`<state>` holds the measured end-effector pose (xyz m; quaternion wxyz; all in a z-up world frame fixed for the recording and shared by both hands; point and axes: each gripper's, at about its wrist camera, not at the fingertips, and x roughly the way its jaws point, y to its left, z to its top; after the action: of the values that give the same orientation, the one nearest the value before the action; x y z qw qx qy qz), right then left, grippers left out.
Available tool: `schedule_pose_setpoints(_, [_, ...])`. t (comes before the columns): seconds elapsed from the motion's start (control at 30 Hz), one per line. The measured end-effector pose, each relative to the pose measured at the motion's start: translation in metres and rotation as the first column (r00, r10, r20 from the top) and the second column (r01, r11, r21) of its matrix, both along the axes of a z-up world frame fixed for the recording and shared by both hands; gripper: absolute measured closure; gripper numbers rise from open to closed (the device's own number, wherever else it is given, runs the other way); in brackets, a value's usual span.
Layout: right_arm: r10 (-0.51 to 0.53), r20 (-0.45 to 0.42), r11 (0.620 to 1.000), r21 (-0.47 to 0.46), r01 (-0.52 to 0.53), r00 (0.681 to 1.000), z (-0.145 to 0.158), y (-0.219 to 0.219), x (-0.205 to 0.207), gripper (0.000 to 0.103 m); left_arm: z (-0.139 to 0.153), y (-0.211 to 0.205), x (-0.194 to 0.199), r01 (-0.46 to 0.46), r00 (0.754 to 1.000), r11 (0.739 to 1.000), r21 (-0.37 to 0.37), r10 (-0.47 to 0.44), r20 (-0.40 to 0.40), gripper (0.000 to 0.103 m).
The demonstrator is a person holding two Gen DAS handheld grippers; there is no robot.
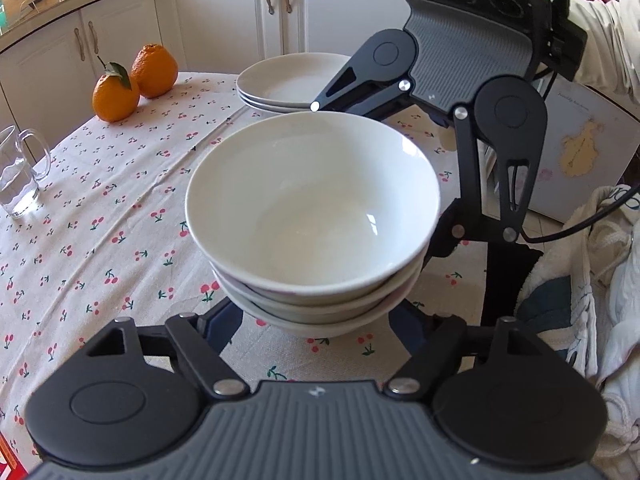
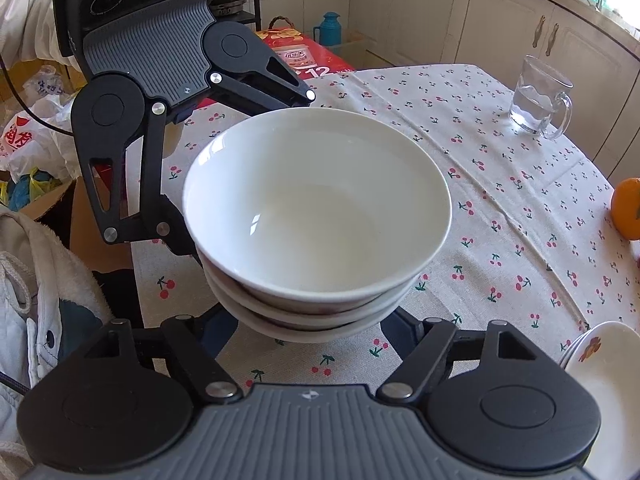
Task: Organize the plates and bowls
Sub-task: 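Lift the bowl stack with both tools and carry it over the plate stack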
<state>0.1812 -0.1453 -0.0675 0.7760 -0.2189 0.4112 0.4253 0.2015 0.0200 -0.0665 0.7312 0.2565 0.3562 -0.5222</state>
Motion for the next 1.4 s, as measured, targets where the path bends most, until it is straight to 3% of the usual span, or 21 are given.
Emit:
schedule_pose_setpoints(0.83, [-0.004,-0.034,1.000,0.002,0.004,0.999,0.003,-0.006,0.011,0.021,0.005,-0.008,0.006,0.013,1.000,0.999,-0.036,-0.013,-0.003,0.024])
schedule_pose_setpoints(1.1, [-0.038,0.011,0.999,0.002,0.038,0.999,0.024,-0.038,0.016,0.021,0.029,-0.046,0.019,0.054,0.997,0.997,-0.050,-0.051,0.059,0.023])
schedule_pose_setpoints(1.4, [-0.131,0.103,0.991,-0.028,0.134,0.986,0.060,-0.106,0.025,0.021,0.053,-0.117,0.052,0.154,0.981,0.984,-0.092,-0.141,0.135,0.023])
